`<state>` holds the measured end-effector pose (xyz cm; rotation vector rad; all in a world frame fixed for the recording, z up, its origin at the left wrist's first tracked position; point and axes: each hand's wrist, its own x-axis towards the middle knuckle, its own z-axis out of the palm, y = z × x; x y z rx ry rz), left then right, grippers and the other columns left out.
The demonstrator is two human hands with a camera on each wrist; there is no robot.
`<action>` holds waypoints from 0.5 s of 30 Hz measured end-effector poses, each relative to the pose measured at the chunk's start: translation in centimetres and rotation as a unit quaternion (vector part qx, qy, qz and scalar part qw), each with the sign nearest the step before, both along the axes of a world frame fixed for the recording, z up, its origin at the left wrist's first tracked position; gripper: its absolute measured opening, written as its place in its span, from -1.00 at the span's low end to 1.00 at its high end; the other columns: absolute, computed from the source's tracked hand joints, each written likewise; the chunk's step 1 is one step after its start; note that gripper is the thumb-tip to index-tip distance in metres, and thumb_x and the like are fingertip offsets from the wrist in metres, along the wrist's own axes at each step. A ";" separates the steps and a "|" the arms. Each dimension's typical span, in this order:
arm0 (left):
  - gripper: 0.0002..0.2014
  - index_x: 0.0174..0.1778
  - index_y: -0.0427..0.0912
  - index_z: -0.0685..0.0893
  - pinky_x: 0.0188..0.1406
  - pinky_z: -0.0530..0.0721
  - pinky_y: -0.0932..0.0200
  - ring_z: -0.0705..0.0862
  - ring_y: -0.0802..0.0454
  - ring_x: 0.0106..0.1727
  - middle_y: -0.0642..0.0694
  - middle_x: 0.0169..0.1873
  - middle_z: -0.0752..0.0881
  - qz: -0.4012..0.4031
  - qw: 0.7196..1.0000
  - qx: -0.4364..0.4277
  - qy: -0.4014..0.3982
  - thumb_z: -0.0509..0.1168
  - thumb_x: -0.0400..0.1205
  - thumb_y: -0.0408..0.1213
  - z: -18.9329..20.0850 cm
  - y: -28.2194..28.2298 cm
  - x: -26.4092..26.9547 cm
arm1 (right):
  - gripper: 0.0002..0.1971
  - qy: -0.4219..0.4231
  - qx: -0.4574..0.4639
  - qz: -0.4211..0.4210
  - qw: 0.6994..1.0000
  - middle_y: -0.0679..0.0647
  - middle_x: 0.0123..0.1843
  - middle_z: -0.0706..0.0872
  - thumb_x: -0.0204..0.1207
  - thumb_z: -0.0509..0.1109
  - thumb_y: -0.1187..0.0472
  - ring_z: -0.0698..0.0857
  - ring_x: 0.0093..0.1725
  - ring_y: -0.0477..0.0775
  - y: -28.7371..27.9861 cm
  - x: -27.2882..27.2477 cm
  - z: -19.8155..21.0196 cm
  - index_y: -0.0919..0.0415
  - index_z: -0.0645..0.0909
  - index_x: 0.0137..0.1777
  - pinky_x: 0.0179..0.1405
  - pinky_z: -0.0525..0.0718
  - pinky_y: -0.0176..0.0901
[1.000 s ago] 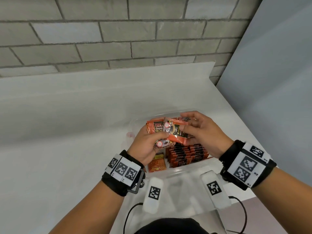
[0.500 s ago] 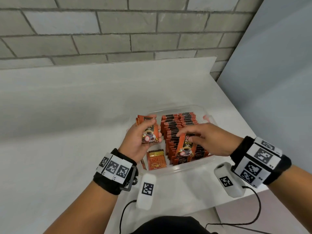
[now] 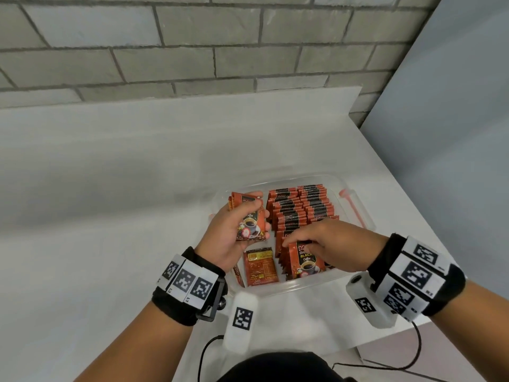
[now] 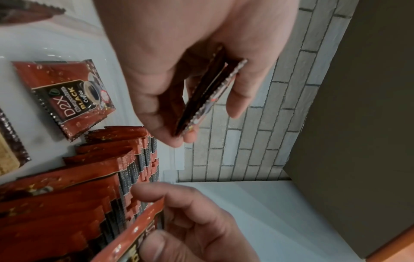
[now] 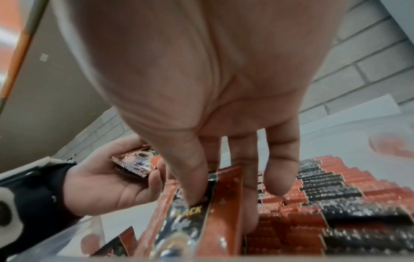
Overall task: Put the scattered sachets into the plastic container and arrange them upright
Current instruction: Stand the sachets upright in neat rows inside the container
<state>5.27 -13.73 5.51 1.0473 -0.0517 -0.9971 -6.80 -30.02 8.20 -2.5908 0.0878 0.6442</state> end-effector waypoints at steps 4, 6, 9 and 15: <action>-0.54 0.27 -0.22 0.65 -0.23 0.67 0.01 0.68 -0.09 -0.29 -0.21 -0.22 0.71 -0.003 1.000 -0.001 0.003 0.39 0.44 -0.22 -0.3 0.0 0.1 | -0.61 -0.064 -0.025 0.004 0.998 -0.06 0.34 0.67 0.67 0.21 0.31 0.64 0.26 -0.07 0.2 -0.3 -0.5 -0.03 0.53 0.44 0.25 0.61 -0.16; -0.55 0.27 -0.22 0.65 -0.27 0.67 0.02 0.67 -0.10 -0.30 -0.22 -0.22 0.70 -0.005 1.000 -0.006 0.006 0.38 0.44 -0.22 -0.5 0.0 0.2 | -0.62 -0.111 -0.028 0.015 0.993 -0.02 0.28 0.71 0.66 0.23 0.34 0.69 0.20 -0.04 0.2 -0.5 -0.8 0.03 0.56 0.42 0.18 0.65 -0.12; -0.54 0.27 -0.23 0.64 -0.30 0.67 0.03 0.66 -0.10 -0.31 -0.22 -0.23 0.70 -0.009 1.000 -0.012 0.007 0.38 0.44 -0.22 -0.4 0.0 0.2 | -0.62 -0.138 -0.036 0.026 0.989 0.00 0.20 0.74 0.64 0.25 0.38 0.72 0.12 -0.01 0.3 -0.8 -0.7 0.06 0.59 0.38 0.09 0.68 -0.09; -0.66 0.18 -0.21 0.67 -0.29 0.69 0.04 0.68 -0.07 -0.32 -0.18 -0.26 0.72 -0.032 0.999 0.004 -0.006 0.37 0.48 -0.25 -0.3 -0.2 0.0 | -0.81 -0.103 -0.044 0.035 0.993 -0.09 -0.06 0.69 0.57 0.26 0.34 0.62 -0.09 -0.10 0.7 -1.4 0.0 0.11 0.66 0.02 -0.04 0.62 -0.16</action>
